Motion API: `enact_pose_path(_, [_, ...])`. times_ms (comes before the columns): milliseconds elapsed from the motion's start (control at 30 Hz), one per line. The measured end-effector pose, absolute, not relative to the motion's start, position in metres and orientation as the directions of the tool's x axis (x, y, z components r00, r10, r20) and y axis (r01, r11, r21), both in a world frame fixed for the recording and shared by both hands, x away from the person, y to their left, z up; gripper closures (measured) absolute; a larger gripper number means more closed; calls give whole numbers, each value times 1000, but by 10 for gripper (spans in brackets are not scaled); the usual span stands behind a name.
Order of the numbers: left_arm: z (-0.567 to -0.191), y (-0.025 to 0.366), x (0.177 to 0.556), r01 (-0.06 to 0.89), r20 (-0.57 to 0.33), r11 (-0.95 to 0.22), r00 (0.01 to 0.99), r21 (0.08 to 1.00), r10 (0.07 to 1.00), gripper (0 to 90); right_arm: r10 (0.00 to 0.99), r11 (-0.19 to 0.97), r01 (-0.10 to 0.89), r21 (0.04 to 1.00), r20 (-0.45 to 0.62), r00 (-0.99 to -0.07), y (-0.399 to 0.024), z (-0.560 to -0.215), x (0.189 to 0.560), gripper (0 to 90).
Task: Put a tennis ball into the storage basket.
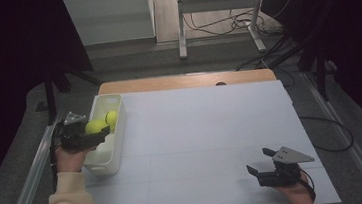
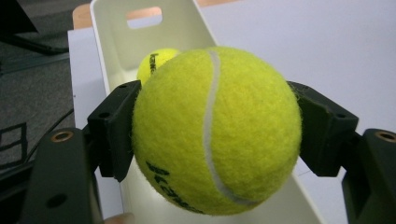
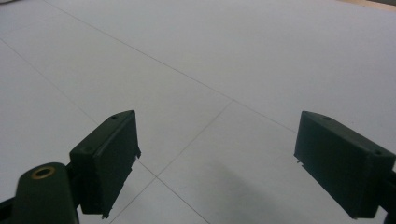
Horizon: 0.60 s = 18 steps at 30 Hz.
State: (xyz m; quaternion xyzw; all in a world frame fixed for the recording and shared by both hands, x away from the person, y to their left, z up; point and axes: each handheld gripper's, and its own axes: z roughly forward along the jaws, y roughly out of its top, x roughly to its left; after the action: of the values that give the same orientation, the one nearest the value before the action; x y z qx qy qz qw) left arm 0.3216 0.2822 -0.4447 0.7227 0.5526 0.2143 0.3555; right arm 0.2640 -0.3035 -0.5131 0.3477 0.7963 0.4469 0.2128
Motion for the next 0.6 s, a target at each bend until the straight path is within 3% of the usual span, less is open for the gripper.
enact_pose_path(600, [-450, 280, 325, 682, -65, -163, 296, 713, 953, 250, 743, 359, 364, 859, -28, -668, -304, -513, 264, 144])
